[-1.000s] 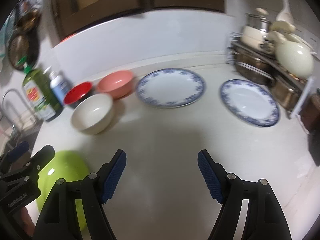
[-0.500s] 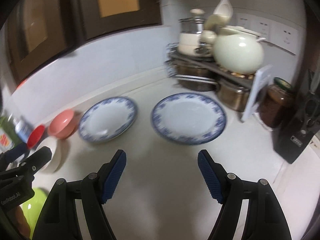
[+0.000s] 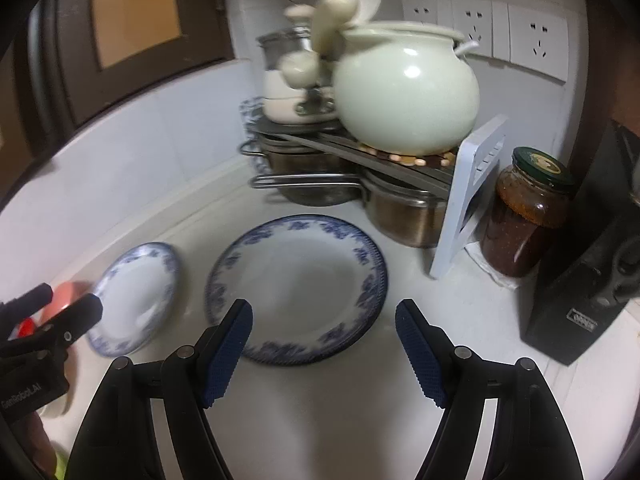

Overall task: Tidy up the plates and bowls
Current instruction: 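Open both tools and move them to the blue-patterned plate by the pots, then close both tools on the rim of the blue-patterned plate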

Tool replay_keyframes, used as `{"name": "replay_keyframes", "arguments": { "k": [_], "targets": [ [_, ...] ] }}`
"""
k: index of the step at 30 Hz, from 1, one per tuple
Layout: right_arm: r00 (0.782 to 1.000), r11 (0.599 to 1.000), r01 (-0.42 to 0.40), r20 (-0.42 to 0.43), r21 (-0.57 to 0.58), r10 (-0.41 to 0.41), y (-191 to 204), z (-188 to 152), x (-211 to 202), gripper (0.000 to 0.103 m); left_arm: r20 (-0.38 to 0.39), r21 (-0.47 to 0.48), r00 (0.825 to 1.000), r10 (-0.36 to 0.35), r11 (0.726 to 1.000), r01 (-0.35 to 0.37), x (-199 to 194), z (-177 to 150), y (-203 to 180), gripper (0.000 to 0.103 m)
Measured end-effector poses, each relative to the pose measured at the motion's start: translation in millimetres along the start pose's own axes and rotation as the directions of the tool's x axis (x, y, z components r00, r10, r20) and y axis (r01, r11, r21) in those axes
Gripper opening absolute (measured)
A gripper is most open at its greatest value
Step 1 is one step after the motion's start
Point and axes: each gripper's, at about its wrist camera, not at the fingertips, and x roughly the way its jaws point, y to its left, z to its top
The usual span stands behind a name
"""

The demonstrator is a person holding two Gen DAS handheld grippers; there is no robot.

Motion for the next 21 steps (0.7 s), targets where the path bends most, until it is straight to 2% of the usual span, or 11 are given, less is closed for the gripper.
{"name": "replay_keyframes", "arguments": {
  "k": [11, 13, 21],
  "targets": [
    [0.996, 0.996, 0.064, -0.068, 0.064, -0.059, -34, 10, 85, 0.075, -0.075, 0.034, 0.996, -0.039, 0.999, 0.041, 90, 15, -17, 0.087],
    [0.995, 0.995, 0.072, -0.078, 0.068, -0.067, -37, 10, 96, 0.075, -0.088, 0.042, 0.995, -0.049, 0.998, 0.053, 102, 16, -20, 0.083],
    [0.99, 0.992, 0.082, -0.125, 0.096, -0.07, -46, 11, 129, 0.074, -0.155, 0.046, 0.985, -0.071, 0.996, 0.079, 142, 17, -24, 0.078]
  ]
}}
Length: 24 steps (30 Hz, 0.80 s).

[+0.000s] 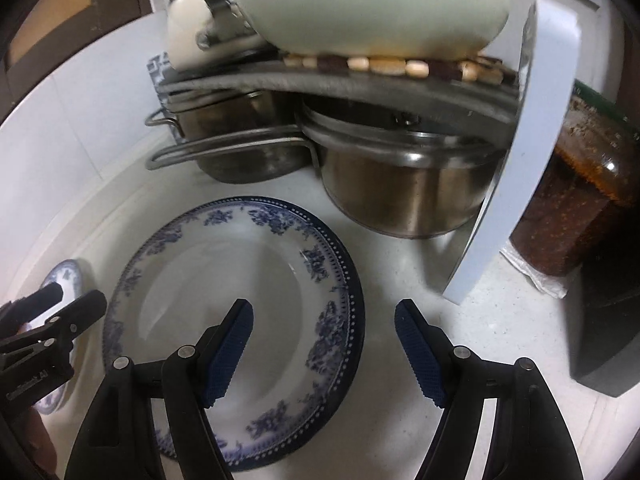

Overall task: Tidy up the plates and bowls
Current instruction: 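Close both tools on the rim of the blue-patterned plate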

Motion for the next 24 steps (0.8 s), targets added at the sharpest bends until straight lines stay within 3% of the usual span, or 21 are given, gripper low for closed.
{"name": "replay_keyframes", "arguments": {
  "k": [11, 24],
  "targets": [
    [0.999, 1.0, 0.012, -0.034, -0.016, -0.013, 4, -1, 23, 0.065, -0.045, -0.008, 0.999, -0.02, 1.0, 0.02, 25, -2, 4, 0.066],
    [0.999, 0.998, 0.03, -0.031, -0.05, -0.032, 5, 2, 32, 0.041, -0.086, -0.014, 0.995, -0.05, 0.999, 0.049, 45, 3, 3, 0.04]
  ]
}}
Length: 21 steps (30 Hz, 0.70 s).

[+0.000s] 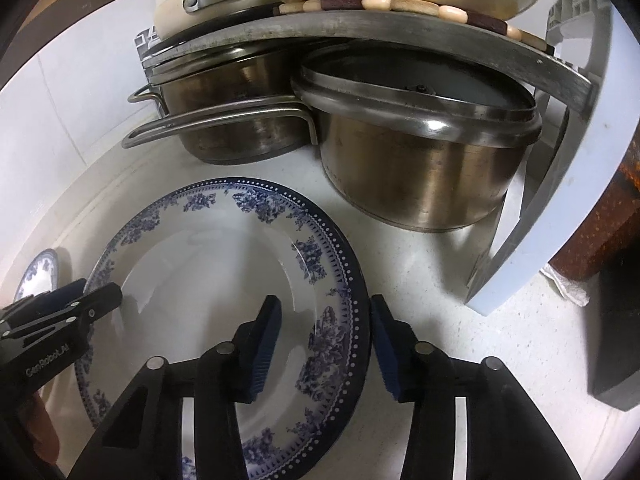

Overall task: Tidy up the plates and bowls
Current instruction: 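Close both tools on the rim of the blue-patterned plate, then carry the blue-patterned plate back and lower it onto the green plate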

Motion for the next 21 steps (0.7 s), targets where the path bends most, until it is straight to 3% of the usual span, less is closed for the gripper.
{"name": "replay_keyframes", "arguments": {
  "k": [14, 21],
  "targets": [
    [1.0, 1.0, -0.007, 0.02, -0.01, 0.007, -6, -3, -9, 0.037, 0.027, -0.019, 0.999, 0.028, 0.999, -0.028, -22, -12, 1, 0.035],
    [0.998, 0.999, -0.019, 0.055, -0.035, 0.021, -2, -7, -38, 0.037, 0.057, -0.063, 0.997, 0.047, 0.997, -0.044, -60, -24, 8, 0.035]
  ]
}}
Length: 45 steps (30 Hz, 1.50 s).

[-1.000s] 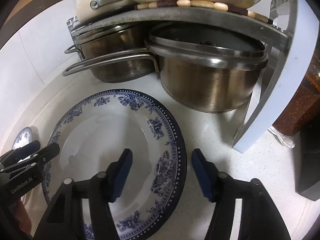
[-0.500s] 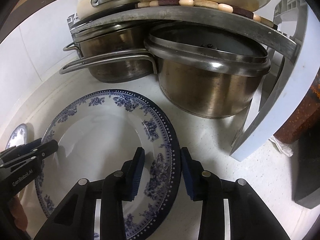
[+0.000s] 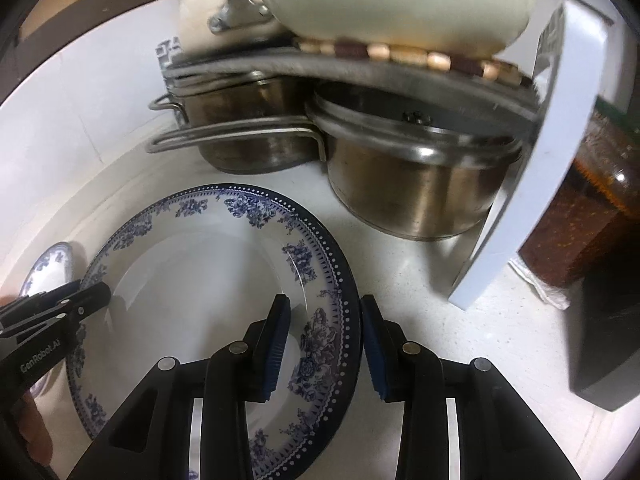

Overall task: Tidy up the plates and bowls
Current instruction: 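Carry the blue-patterned plate back and lower it onto the green plate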

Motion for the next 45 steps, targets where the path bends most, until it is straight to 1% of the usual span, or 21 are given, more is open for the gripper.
{"name": "replay_keyframes", "arguments": {
  "k": [9, 14, 20, 24, 28, 32, 38, 39, 43, 45],
  "targets": [
    [0.998, 0.998, -0.039, 0.041, -0.041, 0.04, 17, -5, -55, 0.037, 0.04, -0.053, 0.998, 0.043, 0.998, -0.041, -54, -14, 20, 0.035],
    [0.996, 0.995, -0.066, 0.051, -0.07, 0.07, 31, -10, -82, 0.037, 0.058, -0.083, 0.996, 0.071, 0.994, -0.066, -86, -30, 33, 0.035],
    [0.992, 0.989, -0.096, 0.069, -0.115, 0.105, 52, -23, -116, 0.037, 0.073, -0.144, 0.991, 0.113, 0.984, -0.102, -124, -51, 53, 0.035],
    [0.988, 0.982, -0.124, 0.075, -0.144, 0.136, 70, -31, -136, 0.037, 0.085, -0.194, 0.985, 0.148, 0.973, -0.129, -152, -69, 69, 0.035],
    [0.983, 0.972, -0.15, 0.078, -0.18, 0.167, 89, -40, -154, 0.037, 0.079, -0.239, 0.983, 0.168, 0.96, -0.145, -174, -89, 87, 0.035],
    [0.977, 0.961, -0.179, 0.075, -0.21, 0.199, 106, -53, -172, 0.037, 0.082, -0.264, 0.976, 0.201, 0.949, -0.174, -196, -110, 103, 0.035],
    [0.967, 0.943, -0.223, 0.067, -0.246, 0.246, 132, -73, -197, 0.037, 0.094, -0.332, 0.963, 0.254, 0.919, -0.21, -228, -142, 130, 0.035],
    [0.964, 0.938, -0.231, 0.067, -0.258, 0.256, 137, -78, -202, 0.037, 0.09, -0.351, 0.96, 0.265, 0.91, -0.219, -234, -149, 136, 0.035],
    [0.959, 0.924, -0.253, 0.049, -0.287, 0.278, 158, -94, -214, 0.037, 0.08, -0.392, 0.954, 0.289, 0.889, -0.236, -249, -168, 154, 0.035],
    [0.956, 0.916, -0.266, 0.042, -0.302, 0.292, 167, -101, -220, 0.037, 0.079, -0.402, 0.952, 0.296, 0.883, -0.241, -257, -178, 161, 0.035]
  ]
}}
